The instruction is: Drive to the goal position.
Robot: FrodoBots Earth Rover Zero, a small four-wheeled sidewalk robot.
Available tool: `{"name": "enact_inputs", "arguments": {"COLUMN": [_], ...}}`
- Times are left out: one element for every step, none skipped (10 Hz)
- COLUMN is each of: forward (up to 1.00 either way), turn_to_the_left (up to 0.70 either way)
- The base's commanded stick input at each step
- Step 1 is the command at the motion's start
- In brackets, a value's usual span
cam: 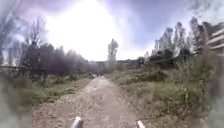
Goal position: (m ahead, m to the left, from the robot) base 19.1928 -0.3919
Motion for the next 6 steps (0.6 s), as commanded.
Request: {"name": "enact_inputs", "arguments": {"forward": [0.7,0.7,0.7,0.7,0.7,0.7], "turn_to_the_left": [0.0,0.0,0.0,0.0,0.0,0.0]}}
